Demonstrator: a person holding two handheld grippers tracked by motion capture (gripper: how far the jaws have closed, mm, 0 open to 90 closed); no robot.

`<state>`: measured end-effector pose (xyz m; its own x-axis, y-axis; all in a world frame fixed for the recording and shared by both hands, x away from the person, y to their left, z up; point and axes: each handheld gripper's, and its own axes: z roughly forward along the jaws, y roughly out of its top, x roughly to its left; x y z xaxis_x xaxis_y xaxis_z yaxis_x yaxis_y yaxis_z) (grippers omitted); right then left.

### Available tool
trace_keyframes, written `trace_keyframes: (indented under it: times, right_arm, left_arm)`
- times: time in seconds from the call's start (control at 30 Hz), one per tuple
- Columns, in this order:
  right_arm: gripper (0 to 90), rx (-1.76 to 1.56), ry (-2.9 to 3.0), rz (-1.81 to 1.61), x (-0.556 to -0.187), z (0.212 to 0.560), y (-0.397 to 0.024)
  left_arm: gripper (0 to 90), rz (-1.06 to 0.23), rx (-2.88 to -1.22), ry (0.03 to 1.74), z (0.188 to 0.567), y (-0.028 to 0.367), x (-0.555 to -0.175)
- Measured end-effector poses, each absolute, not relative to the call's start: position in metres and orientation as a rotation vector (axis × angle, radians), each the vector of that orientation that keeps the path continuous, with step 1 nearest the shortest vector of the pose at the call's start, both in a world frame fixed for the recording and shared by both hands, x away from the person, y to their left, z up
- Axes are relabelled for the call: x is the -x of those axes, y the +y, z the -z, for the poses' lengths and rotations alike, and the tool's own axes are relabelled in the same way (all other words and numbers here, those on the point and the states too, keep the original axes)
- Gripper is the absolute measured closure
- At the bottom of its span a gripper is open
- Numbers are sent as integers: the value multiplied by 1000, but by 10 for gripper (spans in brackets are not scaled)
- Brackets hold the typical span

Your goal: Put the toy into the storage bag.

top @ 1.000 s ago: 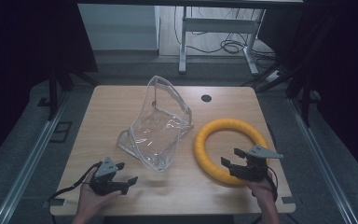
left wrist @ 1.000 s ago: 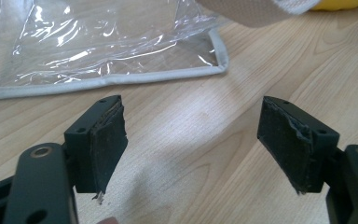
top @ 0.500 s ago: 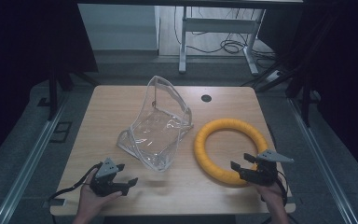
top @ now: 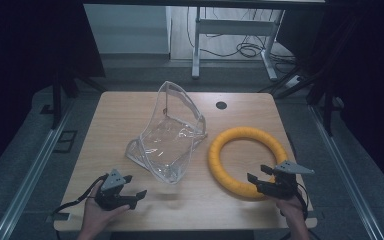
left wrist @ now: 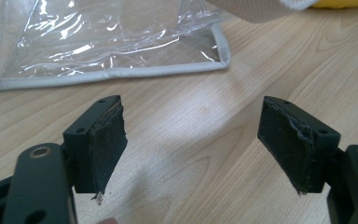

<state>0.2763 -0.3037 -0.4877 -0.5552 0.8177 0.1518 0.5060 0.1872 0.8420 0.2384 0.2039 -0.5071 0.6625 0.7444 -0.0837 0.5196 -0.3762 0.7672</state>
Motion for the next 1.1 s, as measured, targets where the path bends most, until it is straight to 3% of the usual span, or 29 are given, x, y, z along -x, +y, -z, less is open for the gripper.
trace_keyframes:
  times: [0.57, 0.8, 1.1]
  right_arm:
    - [316, -1216, 2210, -1329, -282, 462, -297]
    - [316, -1045, 2399, -1131, -293, 441, -277]
    - [314, -986, 2561, -1009, -304, 439, -259]
  left_arm:
    - [228, -349, -2053, 985, 504, 206, -238]
    - [229, -333, -2058, 979, 506, 203, -239]
    - [230, -322, -2058, 974, 507, 202, -239]
